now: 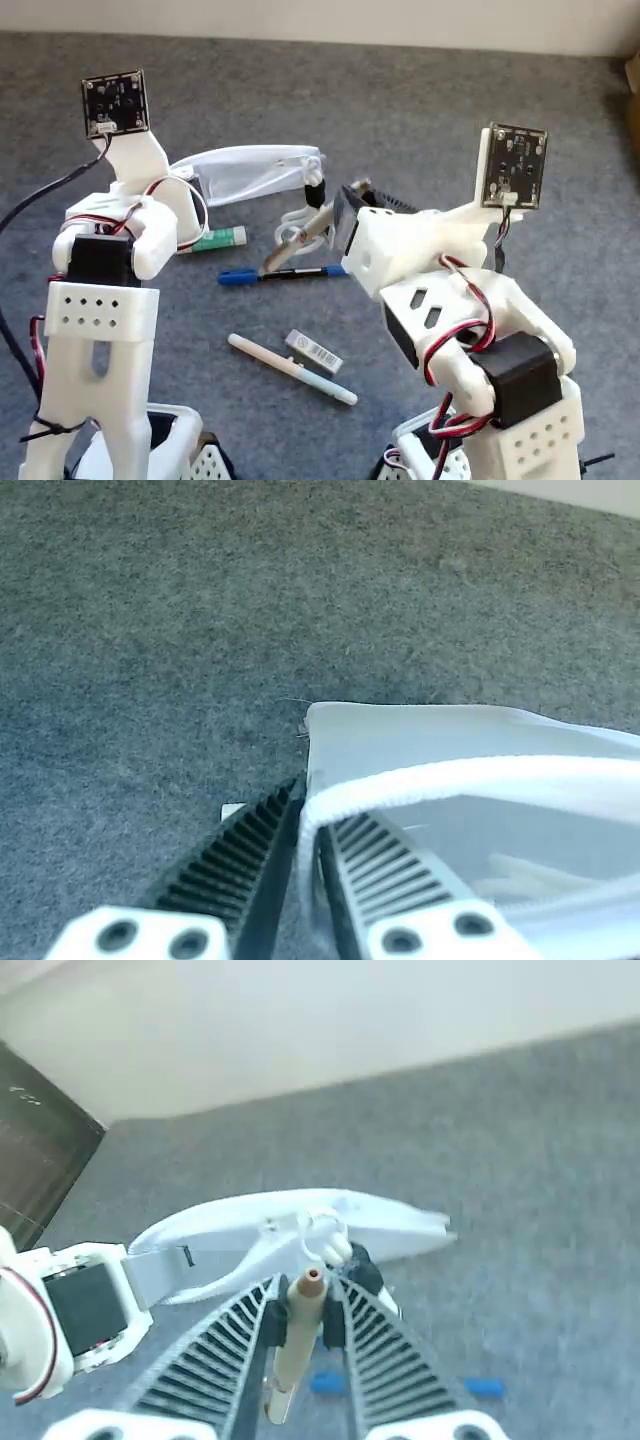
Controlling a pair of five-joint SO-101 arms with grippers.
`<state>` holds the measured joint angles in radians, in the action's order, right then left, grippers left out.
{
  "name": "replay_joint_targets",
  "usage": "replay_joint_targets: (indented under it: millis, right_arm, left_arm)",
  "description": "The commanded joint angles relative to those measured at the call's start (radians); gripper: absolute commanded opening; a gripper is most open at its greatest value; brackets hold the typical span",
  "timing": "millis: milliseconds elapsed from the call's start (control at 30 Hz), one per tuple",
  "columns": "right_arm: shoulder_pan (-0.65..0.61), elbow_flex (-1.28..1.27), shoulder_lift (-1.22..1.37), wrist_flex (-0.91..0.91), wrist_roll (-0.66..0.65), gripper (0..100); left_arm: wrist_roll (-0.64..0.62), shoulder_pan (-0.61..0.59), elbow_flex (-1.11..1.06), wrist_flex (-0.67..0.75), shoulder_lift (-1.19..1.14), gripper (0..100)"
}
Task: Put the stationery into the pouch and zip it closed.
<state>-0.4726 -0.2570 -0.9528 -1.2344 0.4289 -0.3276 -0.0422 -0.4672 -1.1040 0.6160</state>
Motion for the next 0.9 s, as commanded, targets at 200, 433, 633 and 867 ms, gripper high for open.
replay_joint_targets:
  millis: [200,433,633,867]
  right_arm:
    - [-0.012,0.019,-0.024,0.191,-0.161,0.3]
    - [-0.013,0.022,-0.024,0.277,-0.258,0.3]
    - [-0.108,0.024,-0.025,0.305,-0.379,0.3]
    - [-0.209,0.024,-0.025,0.352,-0.523,0.3]
  left_arm:
    - [-0.014,0.021,-0.012,0.012,-0.019,1]
    - [-0.014,0.018,-0.012,0.012,-0.022,1]
    - [-0.014,0.019,-0.012,0.014,-0.022,1]
    - [-0.014,0.019,-0.013,0.014,-0.022,1]
